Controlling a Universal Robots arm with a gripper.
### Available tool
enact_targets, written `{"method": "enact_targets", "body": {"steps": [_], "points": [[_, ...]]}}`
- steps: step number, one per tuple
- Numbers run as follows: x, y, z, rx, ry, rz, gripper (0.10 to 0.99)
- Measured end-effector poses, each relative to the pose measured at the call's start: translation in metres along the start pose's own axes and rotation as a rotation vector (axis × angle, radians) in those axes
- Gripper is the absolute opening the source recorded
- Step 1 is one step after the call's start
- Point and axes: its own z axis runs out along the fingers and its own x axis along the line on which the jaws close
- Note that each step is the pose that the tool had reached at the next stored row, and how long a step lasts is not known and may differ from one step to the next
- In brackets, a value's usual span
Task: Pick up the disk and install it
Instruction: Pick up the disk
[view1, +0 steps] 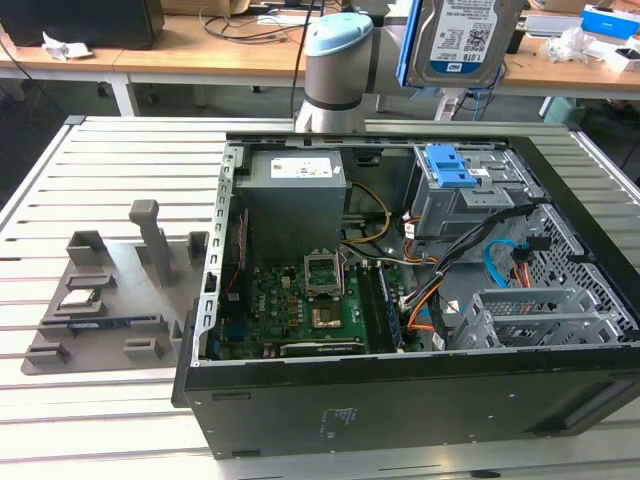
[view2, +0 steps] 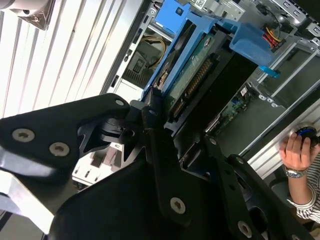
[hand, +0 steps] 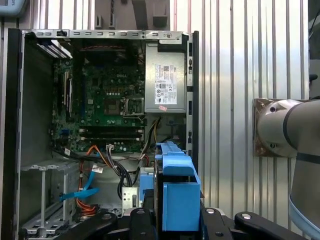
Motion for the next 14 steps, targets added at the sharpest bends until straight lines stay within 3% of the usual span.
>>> {"method": "enact_targets", "body": {"steps": [5, 11, 14], "points": [[0.0019, -0.0005, 0.0050, 0.000, 0.0002, 0.000, 0.365], [0.0125, -0.0004, 0.0051, 0.000, 0.0016, 0.000, 0.365], [0.0187, -0.0003, 0.0052, 0.000, 0.0075, 0.000, 0.365]]}}
